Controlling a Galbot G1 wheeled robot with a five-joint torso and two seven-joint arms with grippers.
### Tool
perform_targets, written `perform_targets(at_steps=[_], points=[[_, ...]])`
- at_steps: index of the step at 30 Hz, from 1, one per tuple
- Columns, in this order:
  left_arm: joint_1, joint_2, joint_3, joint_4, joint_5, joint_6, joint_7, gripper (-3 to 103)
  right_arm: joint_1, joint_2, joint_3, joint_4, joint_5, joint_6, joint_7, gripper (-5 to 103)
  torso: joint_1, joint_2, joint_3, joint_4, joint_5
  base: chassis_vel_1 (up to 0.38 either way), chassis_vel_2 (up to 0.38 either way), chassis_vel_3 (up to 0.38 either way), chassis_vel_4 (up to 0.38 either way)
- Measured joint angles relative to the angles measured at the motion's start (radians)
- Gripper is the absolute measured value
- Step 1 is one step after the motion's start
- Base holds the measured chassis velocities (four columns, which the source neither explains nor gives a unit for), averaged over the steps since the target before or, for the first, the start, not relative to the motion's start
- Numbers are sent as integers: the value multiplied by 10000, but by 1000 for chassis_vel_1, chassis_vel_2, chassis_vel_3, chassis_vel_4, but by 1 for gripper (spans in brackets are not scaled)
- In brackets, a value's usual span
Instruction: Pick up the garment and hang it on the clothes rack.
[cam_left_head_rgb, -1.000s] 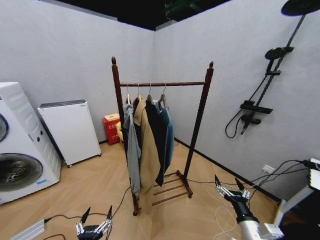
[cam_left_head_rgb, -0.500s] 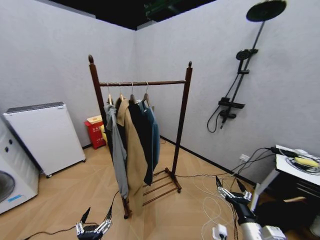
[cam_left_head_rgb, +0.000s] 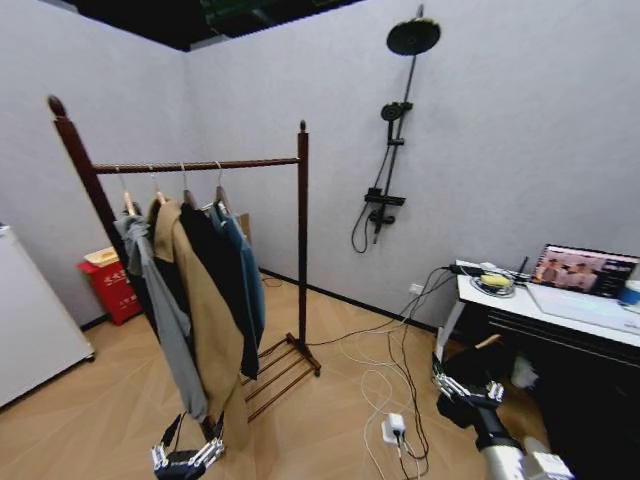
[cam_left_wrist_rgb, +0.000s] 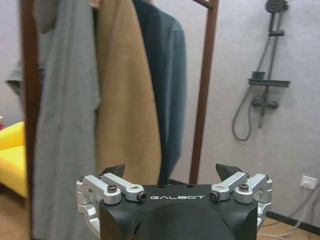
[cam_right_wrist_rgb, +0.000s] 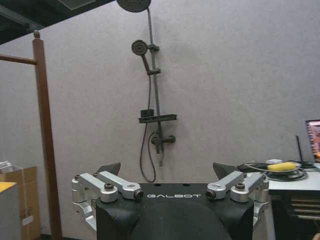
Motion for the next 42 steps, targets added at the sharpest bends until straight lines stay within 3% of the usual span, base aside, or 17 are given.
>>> perform_targets(at_steps=[26, 42], points=[[0, 0, 0, 0, 0, 0, 0, 100, 33, -29, -9, -113, 22, 48, -14, 100, -55, -103, -57, -2, 0, -101, -100, -96, -104], [0, 0, 0, 0, 0, 0, 0, 100, 47, 18, -23, -80, -12, 47, -26, 100, 324, 678, 342, -4, 0, 0, 0, 0, 0]])
